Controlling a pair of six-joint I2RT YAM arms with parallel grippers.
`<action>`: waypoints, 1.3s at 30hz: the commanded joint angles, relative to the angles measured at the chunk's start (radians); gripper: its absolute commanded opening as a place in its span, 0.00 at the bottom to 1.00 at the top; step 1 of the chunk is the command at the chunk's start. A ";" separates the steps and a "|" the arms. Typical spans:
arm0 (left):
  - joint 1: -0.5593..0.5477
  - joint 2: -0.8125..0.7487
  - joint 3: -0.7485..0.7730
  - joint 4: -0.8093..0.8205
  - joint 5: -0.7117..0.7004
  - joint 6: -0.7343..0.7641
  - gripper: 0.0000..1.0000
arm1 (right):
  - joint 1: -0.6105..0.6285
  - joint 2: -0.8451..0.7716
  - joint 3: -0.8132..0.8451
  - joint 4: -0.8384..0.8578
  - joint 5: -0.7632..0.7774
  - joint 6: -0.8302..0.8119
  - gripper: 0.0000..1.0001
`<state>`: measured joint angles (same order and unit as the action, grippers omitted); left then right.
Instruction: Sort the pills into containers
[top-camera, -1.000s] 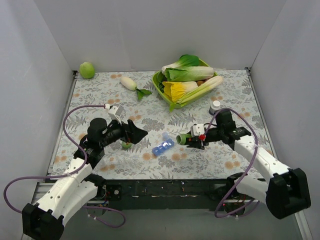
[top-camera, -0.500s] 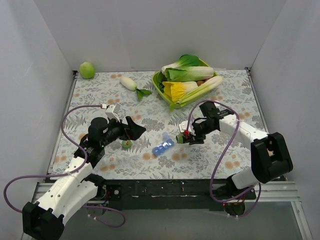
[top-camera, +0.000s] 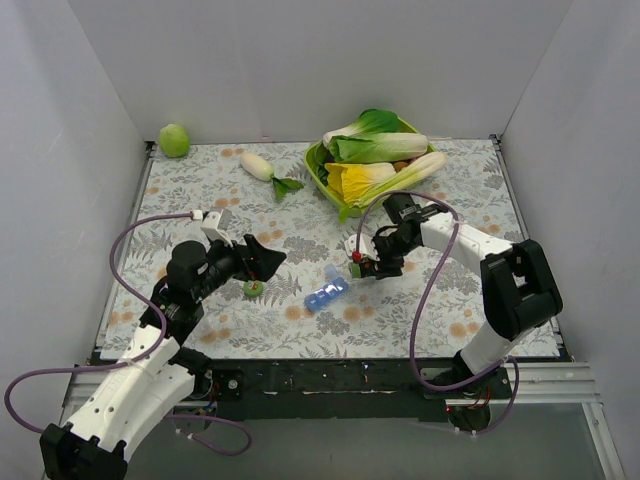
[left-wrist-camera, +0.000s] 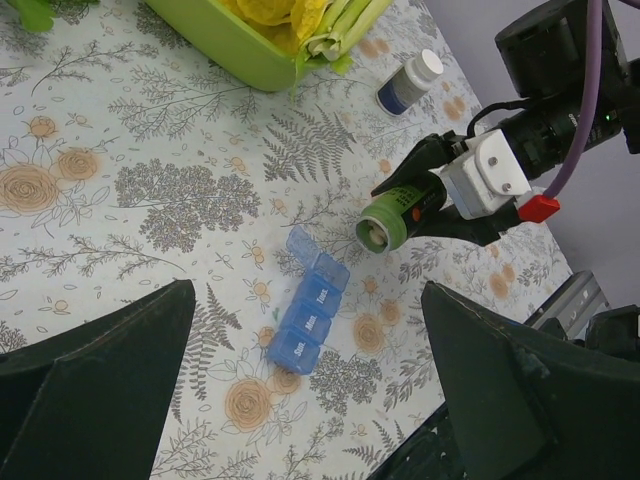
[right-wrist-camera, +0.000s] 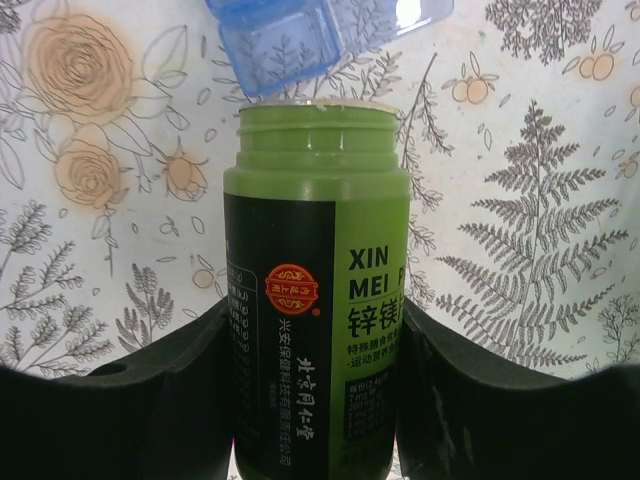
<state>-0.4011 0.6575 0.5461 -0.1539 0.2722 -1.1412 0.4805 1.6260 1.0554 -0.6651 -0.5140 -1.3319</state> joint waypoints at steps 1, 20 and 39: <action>0.004 -0.025 -0.024 -0.001 -0.015 0.009 0.98 | 0.009 0.026 0.075 -0.056 0.054 -0.012 0.09; 0.004 -0.114 -0.067 -0.021 -0.022 -0.011 0.98 | 0.090 0.080 0.123 -0.114 0.155 -0.104 0.09; 0.004 -0.179 -0.090 -0.041 -0.031 -0.057 0.98 | 0.132 0.112 0.180 -0.183 0.215 -0.121 0.09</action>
<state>-0.4011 0.5045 0.4660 -0.1810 0.2626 -1.1847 0.5983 1.7267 1.1908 -0.8040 -0.3130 -1.4376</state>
